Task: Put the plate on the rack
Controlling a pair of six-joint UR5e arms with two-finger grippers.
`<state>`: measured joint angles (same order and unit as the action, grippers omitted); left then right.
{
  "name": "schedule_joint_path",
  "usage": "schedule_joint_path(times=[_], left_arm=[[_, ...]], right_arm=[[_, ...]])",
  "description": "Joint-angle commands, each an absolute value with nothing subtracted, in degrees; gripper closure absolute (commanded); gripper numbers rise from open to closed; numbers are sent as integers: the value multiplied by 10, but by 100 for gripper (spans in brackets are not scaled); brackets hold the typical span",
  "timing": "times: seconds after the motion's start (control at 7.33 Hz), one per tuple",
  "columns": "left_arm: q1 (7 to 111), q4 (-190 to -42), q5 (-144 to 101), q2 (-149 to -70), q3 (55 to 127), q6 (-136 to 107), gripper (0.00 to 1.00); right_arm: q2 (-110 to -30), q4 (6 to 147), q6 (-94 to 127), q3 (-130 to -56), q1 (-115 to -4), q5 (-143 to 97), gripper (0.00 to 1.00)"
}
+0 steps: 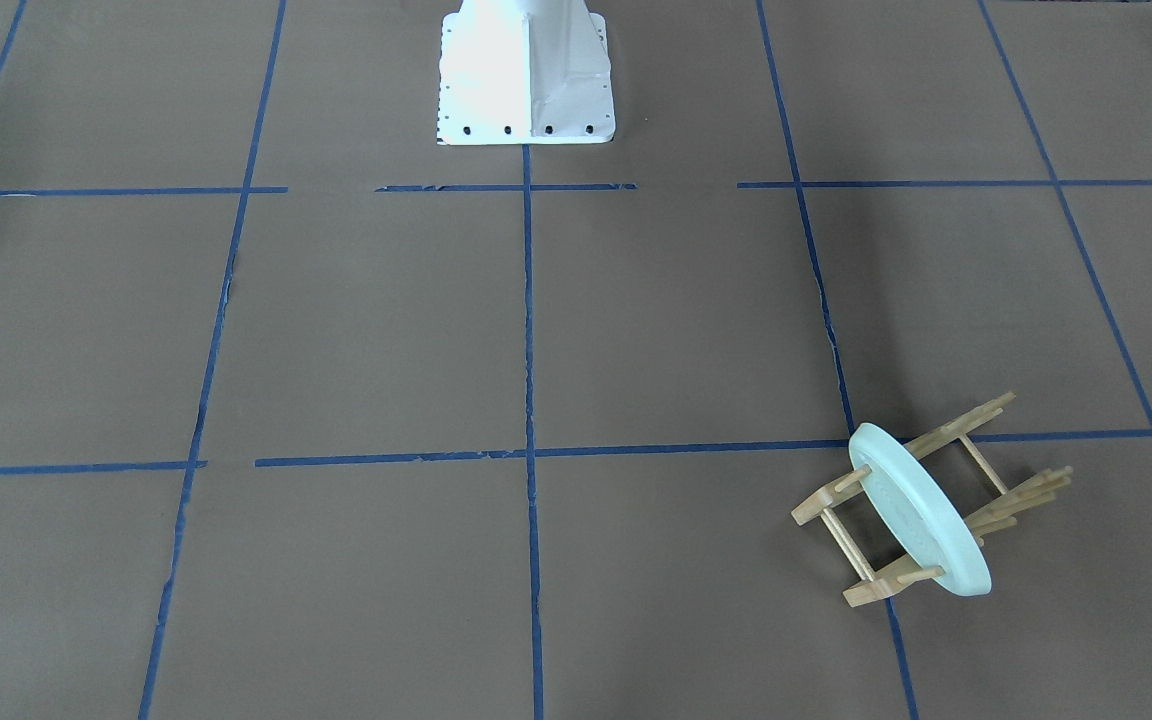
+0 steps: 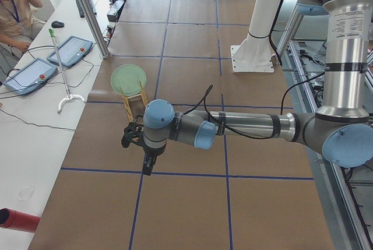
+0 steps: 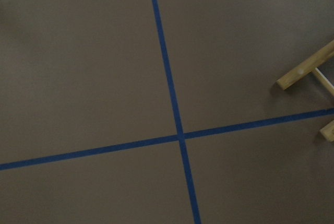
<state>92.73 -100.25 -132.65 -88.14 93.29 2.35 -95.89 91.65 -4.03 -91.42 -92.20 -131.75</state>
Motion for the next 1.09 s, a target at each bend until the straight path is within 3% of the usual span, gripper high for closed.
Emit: schedule_joint_path(times=[0.0,0.95], left_arm=[[940,-920,-1329,-895,929,42,0],[940,-895,-1401,-898,922,27,0]], right_arm=[[-959,917,-40,-914,-922,-1317,0],[-959,917,-40,-914,-922,-1317,0]])
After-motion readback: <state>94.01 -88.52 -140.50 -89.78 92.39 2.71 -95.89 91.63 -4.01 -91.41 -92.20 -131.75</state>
